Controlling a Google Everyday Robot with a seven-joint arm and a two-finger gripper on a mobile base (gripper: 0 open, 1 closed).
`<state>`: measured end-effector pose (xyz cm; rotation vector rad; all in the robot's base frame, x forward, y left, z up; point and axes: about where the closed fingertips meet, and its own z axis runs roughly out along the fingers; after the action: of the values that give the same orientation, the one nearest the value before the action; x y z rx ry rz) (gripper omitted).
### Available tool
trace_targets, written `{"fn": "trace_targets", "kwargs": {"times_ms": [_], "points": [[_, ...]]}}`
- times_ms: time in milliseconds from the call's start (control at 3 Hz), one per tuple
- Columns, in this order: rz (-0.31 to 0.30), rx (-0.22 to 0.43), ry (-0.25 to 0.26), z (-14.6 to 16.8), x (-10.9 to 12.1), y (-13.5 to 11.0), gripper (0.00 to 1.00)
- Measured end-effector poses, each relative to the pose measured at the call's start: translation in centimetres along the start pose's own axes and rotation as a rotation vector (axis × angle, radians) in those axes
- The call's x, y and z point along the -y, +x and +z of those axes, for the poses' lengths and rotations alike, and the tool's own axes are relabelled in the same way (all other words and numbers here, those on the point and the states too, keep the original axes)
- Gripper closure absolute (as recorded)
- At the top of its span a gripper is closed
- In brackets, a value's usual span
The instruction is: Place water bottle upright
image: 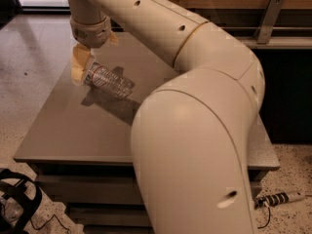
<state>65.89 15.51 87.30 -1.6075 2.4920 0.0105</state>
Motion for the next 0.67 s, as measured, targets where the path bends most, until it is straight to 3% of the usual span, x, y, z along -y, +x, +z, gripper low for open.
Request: {"fn": "trace_targets", "kwargs": {"times_ms": [333, 667], "points": [[0.007, -0.046, 0.024, 1.55, 0.84, -2.25, 0.0], [0.073, -0.089, 0.066, 2.37, 1.74, -3.0, 0.0]]}}
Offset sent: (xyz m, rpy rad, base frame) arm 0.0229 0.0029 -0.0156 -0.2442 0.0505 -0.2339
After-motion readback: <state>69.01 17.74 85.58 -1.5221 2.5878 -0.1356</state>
